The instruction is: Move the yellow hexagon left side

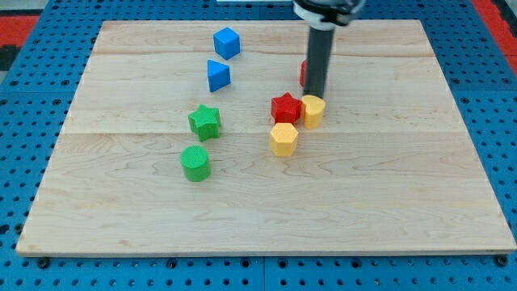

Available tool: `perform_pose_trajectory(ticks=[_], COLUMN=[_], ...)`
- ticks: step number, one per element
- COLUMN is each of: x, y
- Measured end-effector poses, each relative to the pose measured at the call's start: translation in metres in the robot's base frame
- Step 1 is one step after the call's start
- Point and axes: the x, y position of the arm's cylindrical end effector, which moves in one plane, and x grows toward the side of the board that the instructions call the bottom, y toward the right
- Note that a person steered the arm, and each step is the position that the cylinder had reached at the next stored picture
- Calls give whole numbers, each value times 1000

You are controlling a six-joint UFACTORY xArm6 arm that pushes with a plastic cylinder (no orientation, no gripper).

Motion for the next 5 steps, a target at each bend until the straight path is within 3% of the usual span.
perform_pose_trajectory(ticks=[1,2,3,5], x=[26,39,83,86], y=[15,76,84,-2])
